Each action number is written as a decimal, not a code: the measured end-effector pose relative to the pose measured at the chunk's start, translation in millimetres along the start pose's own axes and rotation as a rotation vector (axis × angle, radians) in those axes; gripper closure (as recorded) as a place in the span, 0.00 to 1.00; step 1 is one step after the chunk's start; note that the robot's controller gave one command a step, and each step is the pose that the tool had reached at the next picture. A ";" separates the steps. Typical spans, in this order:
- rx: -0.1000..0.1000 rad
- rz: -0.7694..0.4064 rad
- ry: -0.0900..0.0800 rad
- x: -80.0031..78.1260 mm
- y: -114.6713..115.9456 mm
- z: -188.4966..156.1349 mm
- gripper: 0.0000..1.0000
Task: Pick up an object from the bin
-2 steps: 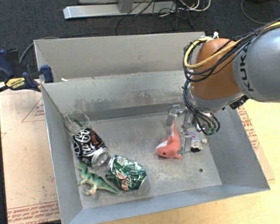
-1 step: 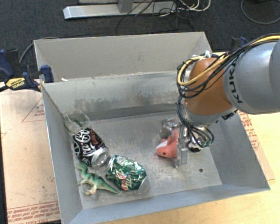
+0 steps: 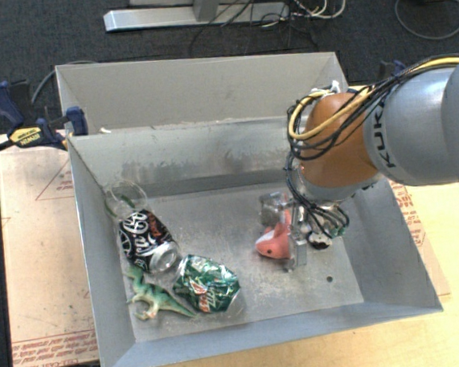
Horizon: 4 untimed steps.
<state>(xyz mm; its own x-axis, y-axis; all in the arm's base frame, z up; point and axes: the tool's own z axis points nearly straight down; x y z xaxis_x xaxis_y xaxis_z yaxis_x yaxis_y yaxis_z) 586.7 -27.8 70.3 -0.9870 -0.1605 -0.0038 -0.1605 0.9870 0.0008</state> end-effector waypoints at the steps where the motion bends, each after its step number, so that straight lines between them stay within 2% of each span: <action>1: -0.002 0.078 0.005 4.3 -3.0 0.4 0.00; 2: -0.001 0.015 -0.001 0.0 0.2 -0.1 0.00; 3: -0.003 0.078 0.003 3.5 -2.5 0.4 1.00; 4: -0.003 0.078 0.003 3.5 -2.5 0.4 1.00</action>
Offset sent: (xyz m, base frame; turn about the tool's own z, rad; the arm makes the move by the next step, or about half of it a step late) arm 0.0000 0.0000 0.0000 0.0000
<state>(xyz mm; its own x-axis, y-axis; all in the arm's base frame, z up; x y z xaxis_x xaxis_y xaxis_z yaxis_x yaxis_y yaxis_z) 583.7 -30.8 69.9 -0.9965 -0.0835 -0.0011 -0.0835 0.9965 0.0038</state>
